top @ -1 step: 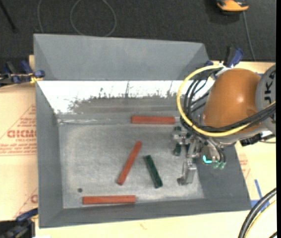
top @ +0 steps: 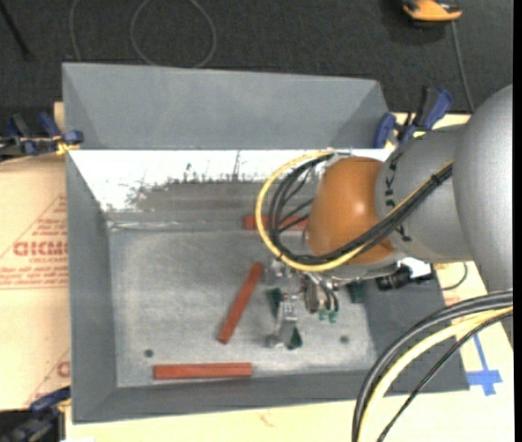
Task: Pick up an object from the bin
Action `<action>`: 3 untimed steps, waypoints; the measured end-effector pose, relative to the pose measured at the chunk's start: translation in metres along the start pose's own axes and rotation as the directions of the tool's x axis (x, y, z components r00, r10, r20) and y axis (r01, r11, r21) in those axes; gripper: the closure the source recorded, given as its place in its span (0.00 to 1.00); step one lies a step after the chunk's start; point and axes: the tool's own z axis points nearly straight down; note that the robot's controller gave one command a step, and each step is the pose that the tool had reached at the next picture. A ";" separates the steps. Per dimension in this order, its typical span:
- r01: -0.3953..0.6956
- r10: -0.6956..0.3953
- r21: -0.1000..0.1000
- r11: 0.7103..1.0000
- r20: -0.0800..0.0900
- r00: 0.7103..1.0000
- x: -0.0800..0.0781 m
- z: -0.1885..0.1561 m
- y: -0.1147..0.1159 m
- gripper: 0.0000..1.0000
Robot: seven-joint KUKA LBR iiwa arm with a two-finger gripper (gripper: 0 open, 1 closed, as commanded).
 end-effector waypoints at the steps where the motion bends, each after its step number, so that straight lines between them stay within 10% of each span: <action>1: 0.054 -0.054 0.005 0.999 0.012 0.998 -0.072 0.003 -0.041 0.00; 2: 0.067 -0.067 -0.004 0.998 0.008 0.998 -0.070 -0.001 -0.128 0.00; 3: -0.019 0.019 -0.024 1.000 0.023 1.000 -0.048 -0.002 -0.137 0.00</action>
Offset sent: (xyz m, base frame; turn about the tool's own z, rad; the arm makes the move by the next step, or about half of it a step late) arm 0.0625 -0.0451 -0.0048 -0.0569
